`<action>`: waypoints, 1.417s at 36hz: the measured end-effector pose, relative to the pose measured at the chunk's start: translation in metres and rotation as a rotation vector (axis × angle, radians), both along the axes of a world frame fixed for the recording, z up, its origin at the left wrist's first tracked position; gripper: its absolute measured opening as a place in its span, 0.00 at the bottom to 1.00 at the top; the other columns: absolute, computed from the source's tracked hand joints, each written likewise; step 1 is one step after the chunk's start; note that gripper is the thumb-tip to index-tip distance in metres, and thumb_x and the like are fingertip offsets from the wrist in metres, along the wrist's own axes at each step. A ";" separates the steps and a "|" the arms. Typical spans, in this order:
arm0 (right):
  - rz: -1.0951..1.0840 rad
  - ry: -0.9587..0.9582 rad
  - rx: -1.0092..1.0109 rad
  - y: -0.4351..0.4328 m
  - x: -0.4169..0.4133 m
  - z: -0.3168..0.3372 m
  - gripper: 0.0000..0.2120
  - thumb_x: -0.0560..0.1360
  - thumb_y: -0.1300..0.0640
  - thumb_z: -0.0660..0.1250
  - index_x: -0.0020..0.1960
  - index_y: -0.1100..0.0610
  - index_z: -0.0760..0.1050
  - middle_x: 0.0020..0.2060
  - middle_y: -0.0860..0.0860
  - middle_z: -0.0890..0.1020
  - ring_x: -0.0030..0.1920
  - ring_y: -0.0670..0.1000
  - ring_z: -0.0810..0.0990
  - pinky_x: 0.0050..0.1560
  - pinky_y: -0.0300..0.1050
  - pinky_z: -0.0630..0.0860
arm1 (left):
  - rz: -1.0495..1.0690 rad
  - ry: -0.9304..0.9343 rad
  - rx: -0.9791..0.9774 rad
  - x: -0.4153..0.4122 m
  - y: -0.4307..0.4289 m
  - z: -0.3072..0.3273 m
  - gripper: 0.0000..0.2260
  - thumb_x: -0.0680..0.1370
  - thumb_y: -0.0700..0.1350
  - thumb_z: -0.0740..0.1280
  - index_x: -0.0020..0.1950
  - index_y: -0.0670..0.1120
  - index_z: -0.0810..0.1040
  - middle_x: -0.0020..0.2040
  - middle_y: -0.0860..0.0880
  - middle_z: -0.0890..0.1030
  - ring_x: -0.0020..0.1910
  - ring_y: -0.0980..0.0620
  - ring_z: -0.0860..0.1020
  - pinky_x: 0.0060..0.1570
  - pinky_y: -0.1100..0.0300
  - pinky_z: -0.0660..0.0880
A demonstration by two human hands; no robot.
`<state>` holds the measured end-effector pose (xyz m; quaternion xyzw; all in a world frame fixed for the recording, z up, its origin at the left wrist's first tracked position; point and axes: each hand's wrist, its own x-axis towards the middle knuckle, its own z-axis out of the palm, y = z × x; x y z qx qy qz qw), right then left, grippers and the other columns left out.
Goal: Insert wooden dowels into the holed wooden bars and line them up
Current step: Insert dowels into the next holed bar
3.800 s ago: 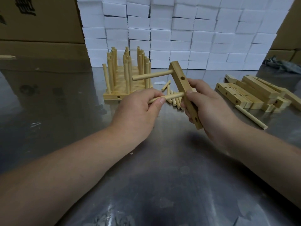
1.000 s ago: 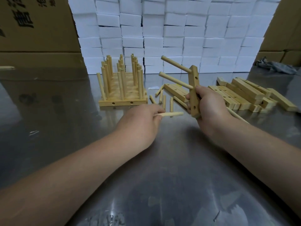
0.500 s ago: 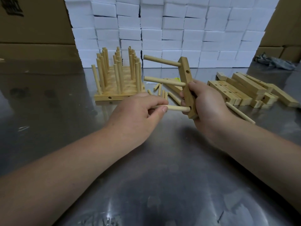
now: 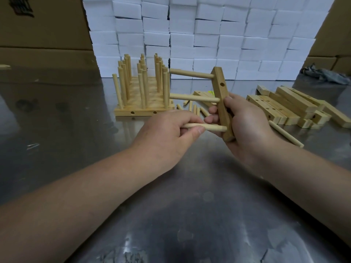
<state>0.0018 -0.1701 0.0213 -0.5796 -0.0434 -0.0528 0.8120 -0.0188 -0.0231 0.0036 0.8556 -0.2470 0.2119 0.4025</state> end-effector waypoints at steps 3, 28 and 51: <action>-0.011 -0.002 -0.055 0.001 -0.001 -0.001 0.12 0.81 0.57 0.52 0.48 0.60 0.72 0.31 0.53 0.74 0.26 0.47 0.75 0.28 0.37 0.74 | -0.015 0.017 0.002 -0.001 0.000 0.001 0.06 0.73 0.47 0.69 0.47 0.57 0.81 0.31 0.60 0.72 0.33 0.67 0.72 0.34 0.76 0.64; -0.036 -0.070 -0.151 0.004 -0.008 -0.002 0.14 0.82 0.56 0.51 0.39 0.57 0.67 0.31 0.51 0.70 0.27 0.48 0.75 0.26 0.38 0.71 | 0.010 0.145 0.121 -0.006 -0.001 0.002 0.08 0.74 0.55 0.62 0.38 0.60 0.79 0.29 0.56 0.75 0.34 0.60 0.72 0.31 0.65 0.66; -0.047 -0.116 -0.198 -0.006 0.003 -0.002 0.11 0.78 0.61 0.58 0.39 0.57 0.76 0.32 0.50 0.82 0.43 0.57 0.82 0.51 0.52 0.76 | 0.118 0.244 -0.475 0.012 0.013 0.015 0.03 0.76 0.53 0.63 0.47 0.55 0.74 0.32 0.54 0.76 0.25 0.61 0.72 0.28 0.62 0.67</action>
